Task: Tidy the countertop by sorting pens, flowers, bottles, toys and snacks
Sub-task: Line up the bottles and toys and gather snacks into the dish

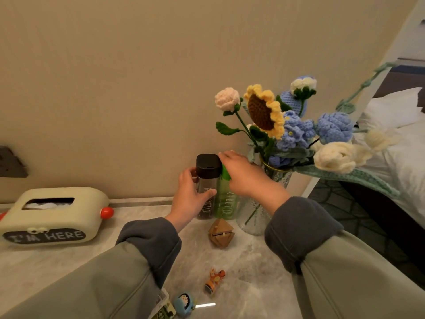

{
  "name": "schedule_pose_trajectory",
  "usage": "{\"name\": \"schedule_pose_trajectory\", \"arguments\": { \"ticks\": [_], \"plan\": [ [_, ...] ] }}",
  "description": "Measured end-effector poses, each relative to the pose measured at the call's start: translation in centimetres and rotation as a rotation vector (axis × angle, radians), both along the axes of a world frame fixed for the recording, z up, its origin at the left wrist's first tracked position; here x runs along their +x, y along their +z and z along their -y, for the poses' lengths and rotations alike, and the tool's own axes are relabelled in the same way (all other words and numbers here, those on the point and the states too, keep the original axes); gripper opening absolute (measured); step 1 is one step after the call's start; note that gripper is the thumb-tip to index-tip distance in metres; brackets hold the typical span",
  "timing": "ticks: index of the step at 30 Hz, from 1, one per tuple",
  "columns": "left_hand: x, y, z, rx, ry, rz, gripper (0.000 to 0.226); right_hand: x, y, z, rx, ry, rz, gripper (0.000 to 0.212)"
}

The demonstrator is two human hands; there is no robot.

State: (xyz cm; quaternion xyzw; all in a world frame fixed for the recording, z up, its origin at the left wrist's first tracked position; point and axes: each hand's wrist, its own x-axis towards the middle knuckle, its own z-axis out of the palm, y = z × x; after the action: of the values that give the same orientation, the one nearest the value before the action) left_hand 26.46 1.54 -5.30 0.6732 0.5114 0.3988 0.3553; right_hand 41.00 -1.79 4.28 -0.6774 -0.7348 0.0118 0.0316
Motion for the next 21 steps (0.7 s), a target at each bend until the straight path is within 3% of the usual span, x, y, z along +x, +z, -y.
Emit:
{"name": "schedule_pose_trajectory", "arguments": {
  "ticks": [12, 17, 21],
  "plan": [
    [-1.8, 1.9, 1.7, -0.083, -0.011, -0.004, 0.092, -1.2, -1.0, 2.5, 0.074, 0.048, -0.056, 0.090],
    [-5.2, 3.7, 4.5, -0.173, -0.008, 0.111, 0.073, -3.5, -1.7, 6.2, 0.216, 0.133, -0.218, 0.079],
    [-9.4, 4.0, 8.0, -0.183, 0.023, 0.139, 0.055, -6.5, -2.5, 8.3, 0.193, 0.209, -0.325, 0.072]
  ]
}}
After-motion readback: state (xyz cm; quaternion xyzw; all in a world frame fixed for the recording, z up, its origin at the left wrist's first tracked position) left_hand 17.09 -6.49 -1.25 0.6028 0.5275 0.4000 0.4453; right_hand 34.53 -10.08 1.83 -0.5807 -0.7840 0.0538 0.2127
